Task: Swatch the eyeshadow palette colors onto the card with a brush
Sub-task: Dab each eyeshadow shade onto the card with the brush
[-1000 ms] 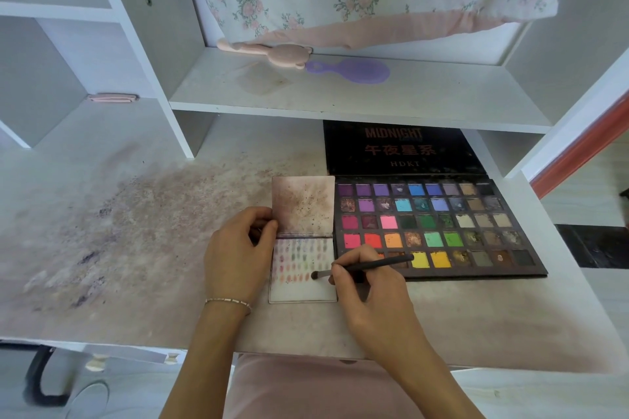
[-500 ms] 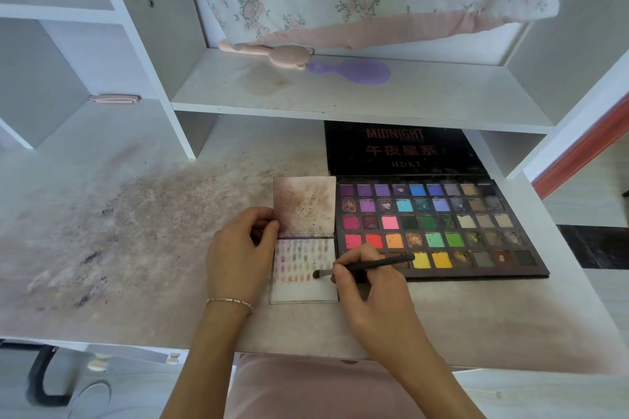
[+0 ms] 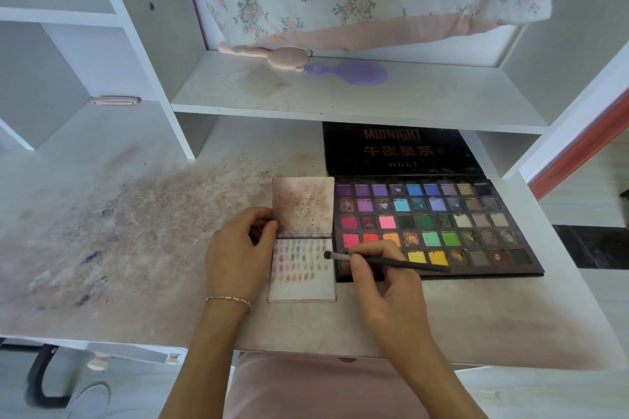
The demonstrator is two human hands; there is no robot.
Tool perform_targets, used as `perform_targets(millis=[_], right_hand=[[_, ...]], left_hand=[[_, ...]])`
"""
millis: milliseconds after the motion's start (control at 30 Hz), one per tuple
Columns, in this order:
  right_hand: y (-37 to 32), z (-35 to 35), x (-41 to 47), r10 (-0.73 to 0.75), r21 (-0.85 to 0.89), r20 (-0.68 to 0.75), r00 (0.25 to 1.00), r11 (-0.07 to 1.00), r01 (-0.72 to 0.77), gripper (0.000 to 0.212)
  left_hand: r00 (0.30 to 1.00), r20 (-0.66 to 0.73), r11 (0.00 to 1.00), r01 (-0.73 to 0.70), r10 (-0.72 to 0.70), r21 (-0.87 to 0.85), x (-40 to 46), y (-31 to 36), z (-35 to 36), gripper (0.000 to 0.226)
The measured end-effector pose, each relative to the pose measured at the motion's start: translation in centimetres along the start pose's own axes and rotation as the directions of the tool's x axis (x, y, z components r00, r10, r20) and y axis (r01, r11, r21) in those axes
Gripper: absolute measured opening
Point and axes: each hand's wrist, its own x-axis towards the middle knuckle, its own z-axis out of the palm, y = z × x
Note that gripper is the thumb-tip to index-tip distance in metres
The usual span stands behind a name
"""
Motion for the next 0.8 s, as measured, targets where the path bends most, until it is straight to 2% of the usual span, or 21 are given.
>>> perform_targets(millis=[100,267,467,633,800], right_hand=[[0.3,-0.8,-0.1,-0.027,0.013,-0.057,0.998,1.000,0.028,0.019],[1.7,-3.4,-0.4,-0.002,-0.032,-0.174,0.985,0.999,-0.004,0.023],[2.8,-8.1,-0.4,0.077,-0.140,-0.378,0.923,0.980,-0.140,0.025],[3.7,-11.5,0.3,0.117,-0.229,-0.514,0.850,0.936,-0.267,0.009],[4.3,-13.6,0.5,0.119,-0.294,-0.556,0.823,0.898,-0.328,0.007]], left_hand=[[1.000,-0.002,1.000,0.000,0.000,-0.002,0.0,0.1,0.0,0.014],[1.000,-0.010,1.000,0.019,-0.019,0.018,0.0,-0.1,-0.2,0.012],[0.999,-0.024,0.999,0.037,-0.036,0.011,0.0,0.1,0.0,0.012],[0.998,-0.023,0.999,0.051,-0.051,0.010,-0.1,0.5,0.0,0.013],[0.998,-0.038,0.998,0.056,-0.055,0.019,-0.3,1.0,0.1,0.012]])
